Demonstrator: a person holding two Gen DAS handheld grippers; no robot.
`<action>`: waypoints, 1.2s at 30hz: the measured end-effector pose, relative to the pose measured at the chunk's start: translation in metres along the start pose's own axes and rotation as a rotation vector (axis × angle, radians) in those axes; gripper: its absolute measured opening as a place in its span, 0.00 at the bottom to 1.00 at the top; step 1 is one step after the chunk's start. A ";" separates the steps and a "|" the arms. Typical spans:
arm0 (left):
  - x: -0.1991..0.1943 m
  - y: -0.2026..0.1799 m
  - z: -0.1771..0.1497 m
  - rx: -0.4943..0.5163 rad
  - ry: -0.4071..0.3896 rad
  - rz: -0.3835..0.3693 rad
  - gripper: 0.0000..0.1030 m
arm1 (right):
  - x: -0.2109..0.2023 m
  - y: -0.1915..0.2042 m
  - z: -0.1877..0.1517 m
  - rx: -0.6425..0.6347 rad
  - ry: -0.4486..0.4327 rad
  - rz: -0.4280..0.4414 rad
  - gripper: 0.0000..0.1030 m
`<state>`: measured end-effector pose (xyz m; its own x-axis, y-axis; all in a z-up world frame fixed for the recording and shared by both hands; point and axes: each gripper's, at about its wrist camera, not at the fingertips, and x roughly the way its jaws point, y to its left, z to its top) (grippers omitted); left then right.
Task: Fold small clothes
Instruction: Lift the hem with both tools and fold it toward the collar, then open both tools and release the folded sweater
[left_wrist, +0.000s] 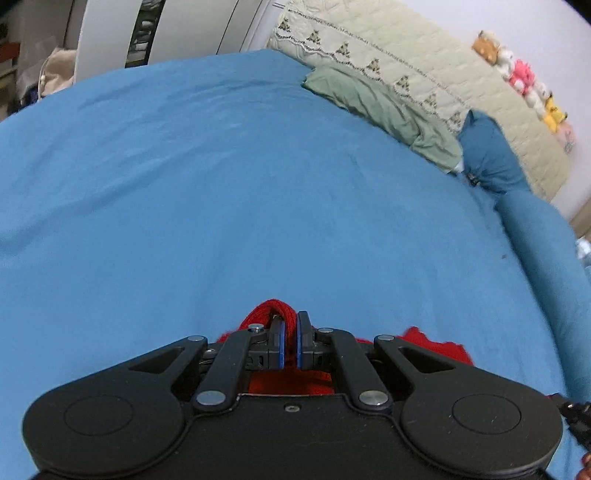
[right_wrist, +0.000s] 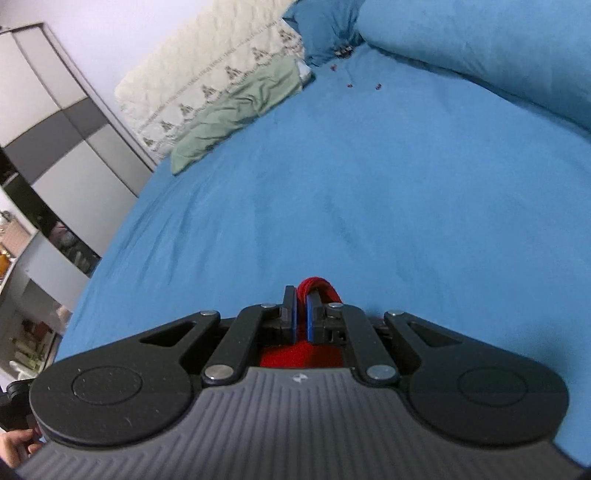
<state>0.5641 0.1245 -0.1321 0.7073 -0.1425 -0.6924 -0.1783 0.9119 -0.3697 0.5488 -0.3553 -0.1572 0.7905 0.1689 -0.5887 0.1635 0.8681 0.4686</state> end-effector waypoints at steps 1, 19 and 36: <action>0.004 -0.003 0.000 0.004 0.003 0.006 0.05 | 0.005 0.002 0.003 -0.014 0.007 -0.013 0.19; -0.055 -0.035 -0.103 0.348 0.091 0.018 0.79 | -0.028 0.032 -0.075 -0.143 0.130 -0.055 0.91; -0.086 -0.133 -0.121 0.697 0.215 0.028 0.98 | -0.109 0.022 -0.074 -0.095 0.194 -0.130 0.98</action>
<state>0.4444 -0.0313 -0.0987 0.5465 -0.1222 -0.8285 0.3327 0.9395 0.0808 0.4222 -0.3205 -0.1314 0.6368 0.1313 -0.7598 0.1931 0.9269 0.3219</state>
